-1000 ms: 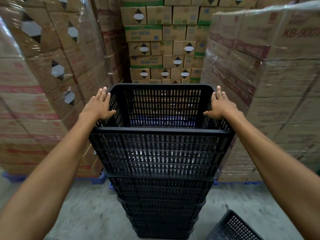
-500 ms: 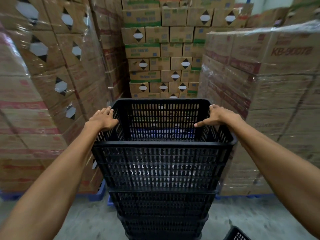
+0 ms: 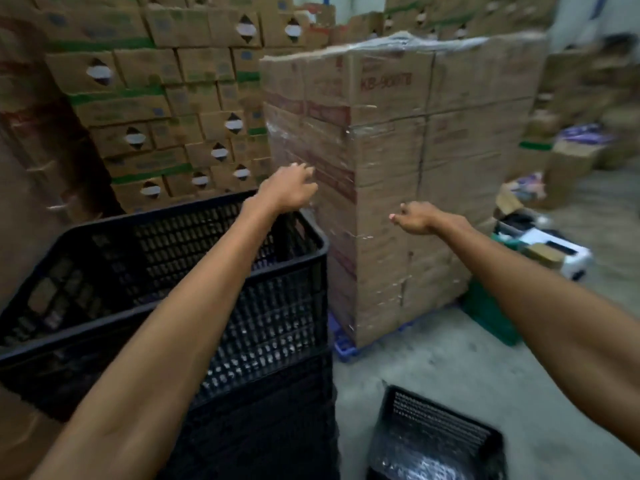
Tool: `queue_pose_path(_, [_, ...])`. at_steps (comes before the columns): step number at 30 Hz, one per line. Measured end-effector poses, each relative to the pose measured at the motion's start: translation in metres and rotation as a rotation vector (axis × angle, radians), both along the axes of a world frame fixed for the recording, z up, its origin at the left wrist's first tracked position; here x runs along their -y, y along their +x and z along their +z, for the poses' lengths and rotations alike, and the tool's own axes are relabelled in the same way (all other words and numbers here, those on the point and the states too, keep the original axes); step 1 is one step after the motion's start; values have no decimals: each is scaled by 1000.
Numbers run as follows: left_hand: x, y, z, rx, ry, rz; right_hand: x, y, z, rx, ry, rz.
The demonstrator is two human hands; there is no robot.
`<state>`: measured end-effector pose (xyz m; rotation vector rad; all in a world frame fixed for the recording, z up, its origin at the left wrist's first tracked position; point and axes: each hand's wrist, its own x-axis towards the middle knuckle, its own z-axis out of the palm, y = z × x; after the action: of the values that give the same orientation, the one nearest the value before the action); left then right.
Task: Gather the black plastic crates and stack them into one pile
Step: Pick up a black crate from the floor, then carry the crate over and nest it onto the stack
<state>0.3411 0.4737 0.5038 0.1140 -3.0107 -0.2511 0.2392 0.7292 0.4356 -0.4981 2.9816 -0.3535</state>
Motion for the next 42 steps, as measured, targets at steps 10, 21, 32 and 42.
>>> queue_pose_path(10, [-244, -77, -207, 260, 320, -264, -203, 15, -209, 268, 51, -342])
queue_pose_path(21, [-265, -83, -607, 845, 506, 176, -313, 37, -555, 701, -86, -638])
queue_pose_path(32, [-232, -84, -953, 746, 457, 749, -380, 41, -889, 702, -120, -1125])
queue_pose_path(42, [-218, -117, -1048, 687, 706, 779, -387, 37, -958, 466, -292, -1279])
